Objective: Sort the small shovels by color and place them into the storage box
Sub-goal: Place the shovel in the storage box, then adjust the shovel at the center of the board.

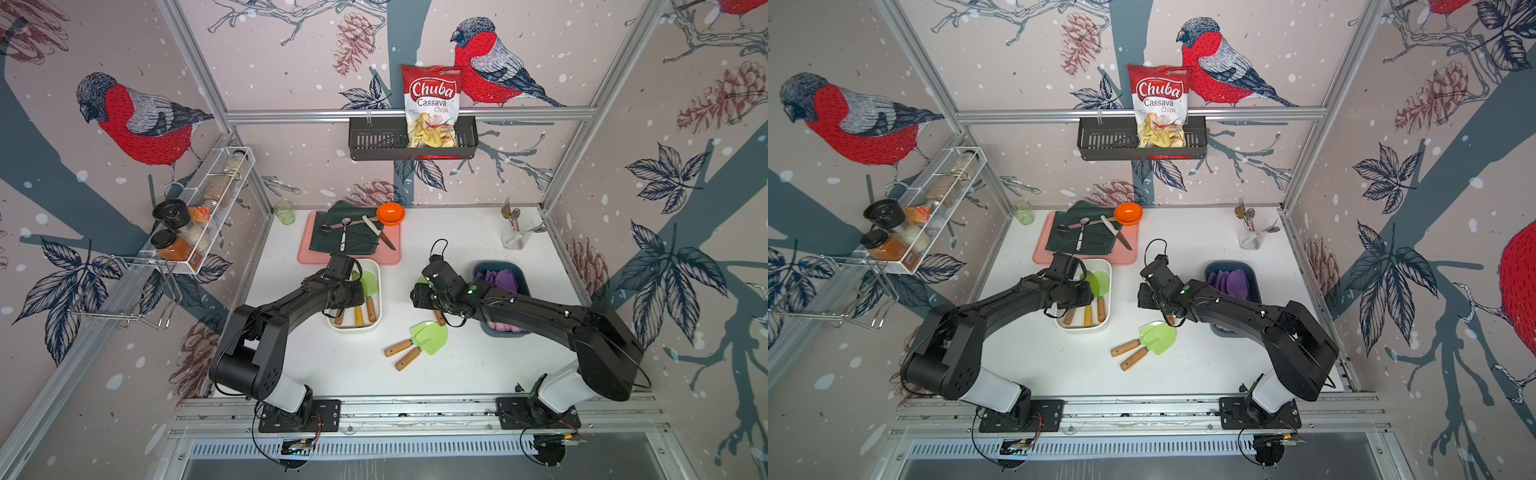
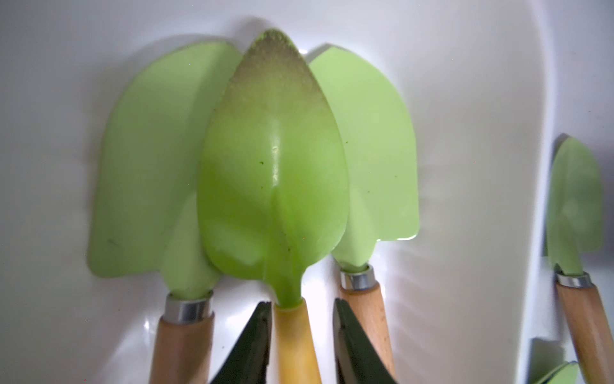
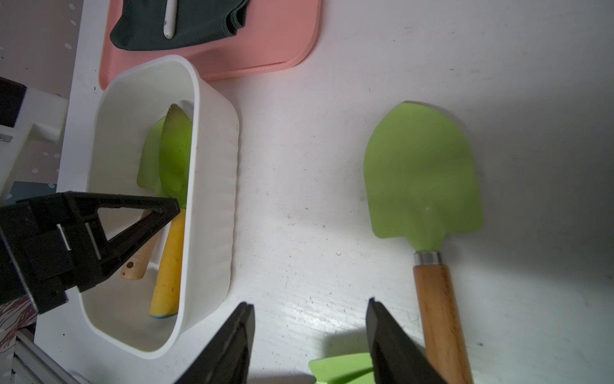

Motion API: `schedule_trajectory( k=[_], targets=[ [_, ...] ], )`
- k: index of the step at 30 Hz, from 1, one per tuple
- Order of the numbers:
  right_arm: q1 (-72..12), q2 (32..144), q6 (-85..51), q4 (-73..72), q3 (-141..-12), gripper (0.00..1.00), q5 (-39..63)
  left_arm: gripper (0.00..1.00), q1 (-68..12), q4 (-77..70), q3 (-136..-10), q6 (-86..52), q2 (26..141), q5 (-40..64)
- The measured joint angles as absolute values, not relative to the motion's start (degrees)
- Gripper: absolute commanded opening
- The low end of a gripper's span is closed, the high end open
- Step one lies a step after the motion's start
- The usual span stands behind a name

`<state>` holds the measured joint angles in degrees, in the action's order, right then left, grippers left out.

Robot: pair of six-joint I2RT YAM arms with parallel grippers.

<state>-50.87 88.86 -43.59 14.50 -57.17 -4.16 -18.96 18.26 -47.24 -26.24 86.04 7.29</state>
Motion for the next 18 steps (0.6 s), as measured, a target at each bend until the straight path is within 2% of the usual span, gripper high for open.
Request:
schedule_trajectory(
  k=[11, 18],
  targets=[
    [-42.13, 87.83, -38.59, 18.61, -58.92, 0.57, -1.23, 0.78, -18.65, 12.49, -43.66, -10.66, 73.43, 8.58],
    [-38.68, 92.73, -32.84, 22.00, -62.48, 0.57, 1.61, 0.83, -18.59, 11.92, -40.16, 0.49, 66.72, 15.99]
  ],
)
